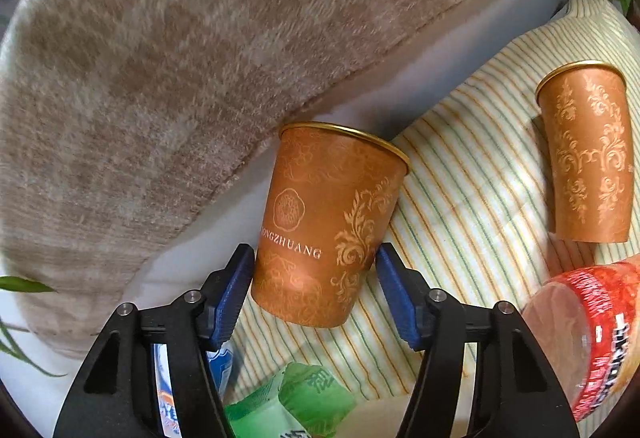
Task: Flip cup upright
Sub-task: 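Close the right gripper around the copper cup's body, then lift and rotate the copper cup rim-up, set it down, open right gripper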
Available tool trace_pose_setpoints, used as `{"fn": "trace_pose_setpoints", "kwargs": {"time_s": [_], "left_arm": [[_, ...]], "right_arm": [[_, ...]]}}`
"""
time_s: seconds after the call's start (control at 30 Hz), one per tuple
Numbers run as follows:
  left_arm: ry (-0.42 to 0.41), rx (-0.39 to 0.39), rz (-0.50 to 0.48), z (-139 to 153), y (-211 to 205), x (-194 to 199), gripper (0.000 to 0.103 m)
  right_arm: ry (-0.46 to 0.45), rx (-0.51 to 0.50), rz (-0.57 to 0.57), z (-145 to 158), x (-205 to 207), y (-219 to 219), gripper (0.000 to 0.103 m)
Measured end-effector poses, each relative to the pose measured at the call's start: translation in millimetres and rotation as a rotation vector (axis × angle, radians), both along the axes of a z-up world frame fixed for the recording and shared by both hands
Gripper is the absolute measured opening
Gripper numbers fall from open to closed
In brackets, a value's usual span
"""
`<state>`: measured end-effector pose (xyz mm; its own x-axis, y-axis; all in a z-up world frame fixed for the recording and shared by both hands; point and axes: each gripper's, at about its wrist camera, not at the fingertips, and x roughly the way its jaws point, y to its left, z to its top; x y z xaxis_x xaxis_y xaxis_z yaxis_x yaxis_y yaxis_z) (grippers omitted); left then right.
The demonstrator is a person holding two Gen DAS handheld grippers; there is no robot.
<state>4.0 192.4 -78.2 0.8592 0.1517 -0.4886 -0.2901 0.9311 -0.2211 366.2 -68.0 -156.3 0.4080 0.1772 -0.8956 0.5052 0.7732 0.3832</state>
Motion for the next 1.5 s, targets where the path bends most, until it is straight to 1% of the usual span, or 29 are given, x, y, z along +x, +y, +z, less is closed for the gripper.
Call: {"fn": "trace_pose_setpoints", "kwargs": {"time_s": [0.1,0.17,0.33,0.57,0.63,0.73,0.77,0.93,0.97,1.0,1.13,1.17,1.27,1.37,1.43,1.5], "left_arm": [[-0.007,0.01,-0.006,4,-7,-1,0.103],[-0.014,0.016,-0.01,7,-12,-4,0.103],[-0.03,0.042,-0.013,16,-25,-13,0.103],[-0.041,0.073,-0.005,28,-39,-26,0.103],[-0.045,0.086,-0.004,32,-44,-30,0.103],[-0.048,0.107,-0.002,36,-52,-34,0.103],[-0.048,0.111,-0.002,38,-54,-35,0.103],[-0.047,0.127,-0.008,44,-66,-40,0.103],[-0.044,0.129,-0.014,45,-68,-41,0.103],[-0.039,0.125,-0.02,45,-70,-41,0.103],[-0.019,0.114,-0.051,46,-77,-40,0.103],[-0.012,0.112,-0.063,46,-80,-40,0.103],[0.011,0.088,-0.099,45,-86,-37,0.103],[0.041,0.04,-0.132,41,-90,-30,0.103],[0.058,0.026,-0.147,38,-94,-27,0.103],[0.073,0.014,-0.165,35,-99,-23,0.103]], "right_arm": [[-0.011,0.035,0.005,5,-3,-3,0.062],[-0.02,0.06,0.011,4,-8,-16,0.062],[-0.049,0.11,0.028,15,-18,-25,0.062],[-0.143,0.162,0.135,51,-36,-29,0.062],[-0.169,0.183,0.177,66,-54,-28,0.061],[-0.205,0.206,0.25,80,-70,-32,0.061],[-0.217,0.215,0.282,86,-83,-48,0.061],[-0.246,0.256,0.44,104,-114,-57,0.062],[-0.25,0.263,0.473,101,-121,-56,0.061],[-0.253,0.274,0.518,105,-132,-63,0.061],[-0.263,0.263,0.651,115,-169,-70,0.061],[-0.261,0.263,0.674,118,-172,-73,0.061],[-0.247,0.248,0.766,113,-207,-76,0.061],[-0.234,0.221,0.826,103,-223,-75,0.061],[-0.224,0.186,0.859,89,-231,-70,0.062],[-0.214,0.164,0.873,83,-241,-71,0.062]]}}
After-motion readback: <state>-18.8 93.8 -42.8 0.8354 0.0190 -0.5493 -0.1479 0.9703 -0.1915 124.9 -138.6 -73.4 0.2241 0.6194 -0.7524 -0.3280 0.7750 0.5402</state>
